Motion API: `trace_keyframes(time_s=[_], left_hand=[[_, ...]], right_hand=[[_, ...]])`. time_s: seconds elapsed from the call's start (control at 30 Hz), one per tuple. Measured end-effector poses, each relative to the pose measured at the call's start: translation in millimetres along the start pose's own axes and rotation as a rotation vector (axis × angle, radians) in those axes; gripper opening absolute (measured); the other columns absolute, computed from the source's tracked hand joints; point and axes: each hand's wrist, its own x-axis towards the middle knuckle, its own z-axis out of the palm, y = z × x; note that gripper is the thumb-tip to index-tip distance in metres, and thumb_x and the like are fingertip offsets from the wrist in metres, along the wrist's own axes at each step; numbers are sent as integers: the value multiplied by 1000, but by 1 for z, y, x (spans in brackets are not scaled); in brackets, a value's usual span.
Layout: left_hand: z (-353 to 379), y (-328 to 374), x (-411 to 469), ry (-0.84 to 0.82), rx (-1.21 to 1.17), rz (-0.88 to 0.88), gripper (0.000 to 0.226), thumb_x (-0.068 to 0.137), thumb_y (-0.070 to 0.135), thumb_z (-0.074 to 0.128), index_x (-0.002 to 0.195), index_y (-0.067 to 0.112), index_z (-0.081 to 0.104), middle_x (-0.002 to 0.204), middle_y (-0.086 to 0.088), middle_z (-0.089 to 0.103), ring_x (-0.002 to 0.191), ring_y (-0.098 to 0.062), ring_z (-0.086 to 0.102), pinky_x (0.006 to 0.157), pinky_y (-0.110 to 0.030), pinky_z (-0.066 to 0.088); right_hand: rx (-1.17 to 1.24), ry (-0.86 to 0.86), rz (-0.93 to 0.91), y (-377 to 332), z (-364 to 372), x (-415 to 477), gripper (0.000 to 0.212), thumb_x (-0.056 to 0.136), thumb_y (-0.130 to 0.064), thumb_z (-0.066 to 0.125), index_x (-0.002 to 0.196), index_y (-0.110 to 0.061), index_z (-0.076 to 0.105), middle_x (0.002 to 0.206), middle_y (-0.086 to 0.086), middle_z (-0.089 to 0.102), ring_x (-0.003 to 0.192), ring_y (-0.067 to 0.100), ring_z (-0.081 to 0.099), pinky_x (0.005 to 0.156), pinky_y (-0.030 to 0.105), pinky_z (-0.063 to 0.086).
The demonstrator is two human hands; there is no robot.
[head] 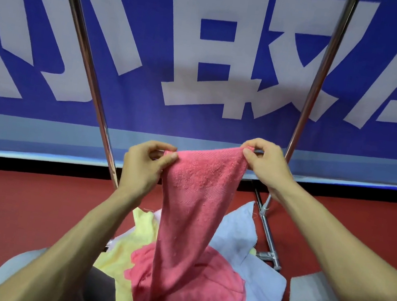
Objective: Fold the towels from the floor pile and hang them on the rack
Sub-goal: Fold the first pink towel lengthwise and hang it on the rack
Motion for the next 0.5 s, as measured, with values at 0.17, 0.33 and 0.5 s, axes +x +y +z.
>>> trace_keyframes(time_s=[0.17,0.33,0.5], left_hand=[[-13,51,42,40,-2,138,17,87,10,66,103,5,71,79,-7,67,67,-9,64,62,-26,59],[-37,112,76,37,216,327,16,88,12,63,100,7,72,86,-8,71,76,-24,70,71,-40,60],[-62,173,92,108,263,446,12,92,15,61,97,7,68,82,-3,67,69,-21,70,68,-41,61]], right_hand=[[86,154,-116,-59,-15,33,23,85,-8,64,77,-29,67,80,-10,68,83,11,65,79,29,53],[190,318,-161,-124,-33,53,10,80,-11,73,81,-20,70,79,-4,70,75,5,65,74,20,52],[108,401,-240,-184,-59,64,14,76,-21,79,87,-15,75,74,-6,68,72,5,66,74,23,56]])
